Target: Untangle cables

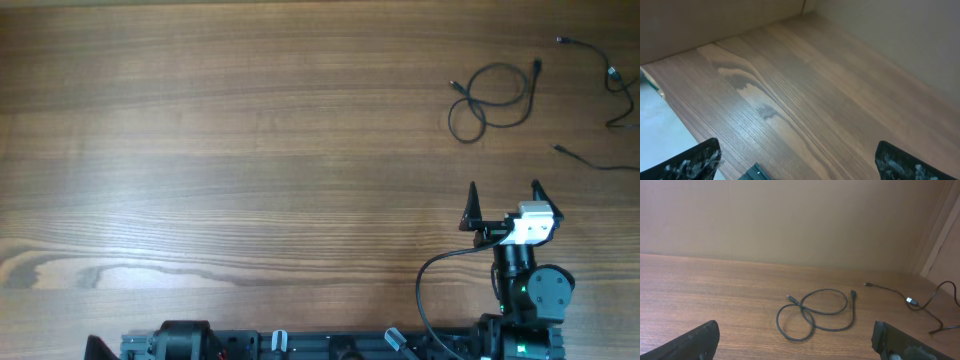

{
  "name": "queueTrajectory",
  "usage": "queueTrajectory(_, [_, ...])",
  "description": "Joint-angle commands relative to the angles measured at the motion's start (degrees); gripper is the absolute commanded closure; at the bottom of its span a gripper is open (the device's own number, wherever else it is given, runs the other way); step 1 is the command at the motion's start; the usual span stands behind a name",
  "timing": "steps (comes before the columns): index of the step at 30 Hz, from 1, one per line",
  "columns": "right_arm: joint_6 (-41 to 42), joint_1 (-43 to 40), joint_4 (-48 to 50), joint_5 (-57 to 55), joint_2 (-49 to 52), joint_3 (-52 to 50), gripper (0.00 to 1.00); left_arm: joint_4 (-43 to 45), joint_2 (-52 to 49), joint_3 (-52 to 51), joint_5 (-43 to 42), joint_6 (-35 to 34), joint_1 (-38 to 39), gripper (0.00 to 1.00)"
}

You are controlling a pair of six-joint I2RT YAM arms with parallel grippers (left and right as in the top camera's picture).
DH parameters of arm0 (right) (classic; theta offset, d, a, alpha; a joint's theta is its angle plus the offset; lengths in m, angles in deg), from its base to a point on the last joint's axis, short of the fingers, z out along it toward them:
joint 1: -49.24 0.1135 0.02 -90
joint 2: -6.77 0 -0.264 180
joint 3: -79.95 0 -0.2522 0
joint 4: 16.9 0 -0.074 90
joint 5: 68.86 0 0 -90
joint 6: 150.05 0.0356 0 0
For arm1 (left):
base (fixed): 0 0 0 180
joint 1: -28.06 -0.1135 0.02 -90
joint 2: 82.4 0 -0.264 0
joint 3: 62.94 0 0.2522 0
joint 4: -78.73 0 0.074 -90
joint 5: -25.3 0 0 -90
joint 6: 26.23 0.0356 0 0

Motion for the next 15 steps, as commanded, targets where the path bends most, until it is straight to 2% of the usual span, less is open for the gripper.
queueTrajectory(1, [-0.68, -0.28, 0.33, -0.50, -0.74, -0.20, 0.00, 0.07, 3.69, 0.00, 0.68, 0.66, -2.80, 0.00])
queueTrajectory(15, [-0.68, -0.28, 0.33, -0.50, -0.74, -0.20, 0.00, 0.04, 6.71, 0.00, 0.68, 0.66, -4.44, 0.00])
